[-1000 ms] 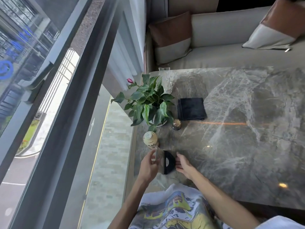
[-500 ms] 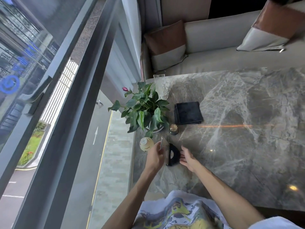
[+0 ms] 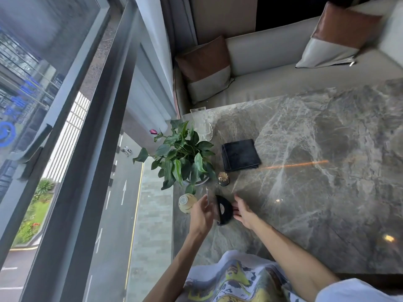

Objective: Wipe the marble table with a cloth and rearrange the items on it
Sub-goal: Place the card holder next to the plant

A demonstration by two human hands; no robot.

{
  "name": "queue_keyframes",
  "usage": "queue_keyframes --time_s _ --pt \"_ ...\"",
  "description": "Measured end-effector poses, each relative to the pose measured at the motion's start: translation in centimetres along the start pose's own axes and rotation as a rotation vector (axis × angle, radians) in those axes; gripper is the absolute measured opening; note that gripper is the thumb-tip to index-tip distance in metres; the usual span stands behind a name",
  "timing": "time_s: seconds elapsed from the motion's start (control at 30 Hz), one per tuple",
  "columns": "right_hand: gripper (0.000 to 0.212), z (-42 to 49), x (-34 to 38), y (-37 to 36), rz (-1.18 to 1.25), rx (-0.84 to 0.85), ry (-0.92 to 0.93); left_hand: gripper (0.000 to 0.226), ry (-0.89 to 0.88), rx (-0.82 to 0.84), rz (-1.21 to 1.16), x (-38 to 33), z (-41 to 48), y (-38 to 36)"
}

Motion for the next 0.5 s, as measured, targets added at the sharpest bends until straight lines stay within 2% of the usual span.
queue_keyframes --time_s 0.07,0.3,0.5 --pt "0.071 0.2 -0.1 -0.2 -0.009 0.022 -0.004 0.041 -0.020 0.013 -0.023 -0.4 -0.3 -0.2" --pt "0.066 0.5 -0.4 -0.3 0.046 0.016 -0.020 0.046 -0.042 0.047 -0.052 -2.2 -0.5 -0.5" --pt "0.066 0.8 -0.7 -0.3 0.068 0.002 -0.026 0.034 -0.026 0.015 0.022 -0.8 0.3 -0.6"
Point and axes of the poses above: each hand's wrist, its own z-axis towards the middle knuckle, its own y-axis out of the back of the hand, x = y × z, the point moved 9 cm from there along z, towards the middle knuckle, and after that the axes turned 5 degrees about y, right-handed, at the moved point
